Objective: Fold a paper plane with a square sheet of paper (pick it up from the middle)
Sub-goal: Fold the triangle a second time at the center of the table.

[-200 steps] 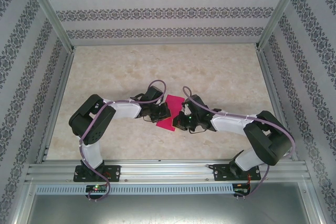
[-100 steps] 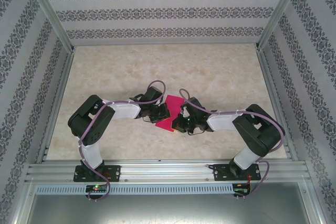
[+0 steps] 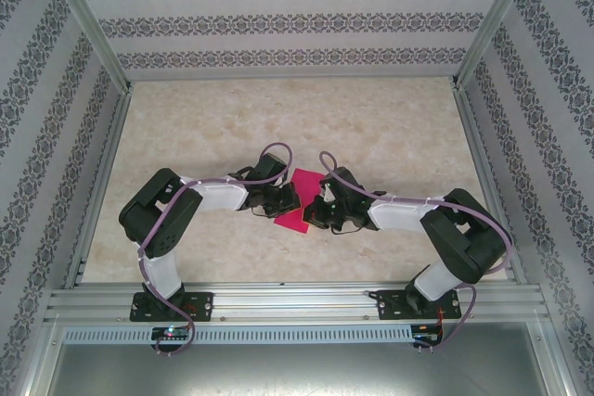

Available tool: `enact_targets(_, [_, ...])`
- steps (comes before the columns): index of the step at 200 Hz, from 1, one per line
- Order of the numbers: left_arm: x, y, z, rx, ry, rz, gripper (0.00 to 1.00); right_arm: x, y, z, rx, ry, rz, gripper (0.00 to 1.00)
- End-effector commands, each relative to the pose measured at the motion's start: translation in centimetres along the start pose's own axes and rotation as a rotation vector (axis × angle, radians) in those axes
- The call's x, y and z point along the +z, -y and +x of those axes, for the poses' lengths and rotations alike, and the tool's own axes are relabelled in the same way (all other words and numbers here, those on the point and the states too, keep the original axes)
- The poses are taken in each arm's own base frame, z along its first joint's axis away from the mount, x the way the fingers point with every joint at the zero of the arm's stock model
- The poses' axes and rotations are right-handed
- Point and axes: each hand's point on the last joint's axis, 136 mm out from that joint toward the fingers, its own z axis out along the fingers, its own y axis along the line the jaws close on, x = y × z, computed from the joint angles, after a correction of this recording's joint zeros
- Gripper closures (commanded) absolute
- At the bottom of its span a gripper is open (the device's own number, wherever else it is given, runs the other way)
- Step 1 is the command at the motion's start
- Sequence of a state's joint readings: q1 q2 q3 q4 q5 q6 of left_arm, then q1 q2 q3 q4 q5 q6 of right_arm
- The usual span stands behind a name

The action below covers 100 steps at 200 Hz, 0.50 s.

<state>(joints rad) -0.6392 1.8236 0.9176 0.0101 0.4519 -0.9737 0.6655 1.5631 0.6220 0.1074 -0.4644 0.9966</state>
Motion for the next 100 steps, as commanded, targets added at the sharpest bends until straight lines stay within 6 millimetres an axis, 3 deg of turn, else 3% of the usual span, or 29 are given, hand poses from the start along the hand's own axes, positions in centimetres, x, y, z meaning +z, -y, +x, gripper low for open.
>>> enact_targets(1, [-0.1, -2.9, 1.1, -0.049, -0.024, -0.087, 0.97, 0.1, -0.4, -0.4, 0.001, 0.022, 0.003, 0.97])
enact_targets(100, [-0.1, -2.8, 1.0, -0.042, -0.028, -0.099, 0.97, -2.4, -0.2, -0.7, 0.018, 0.122, -0.017, 1.00])
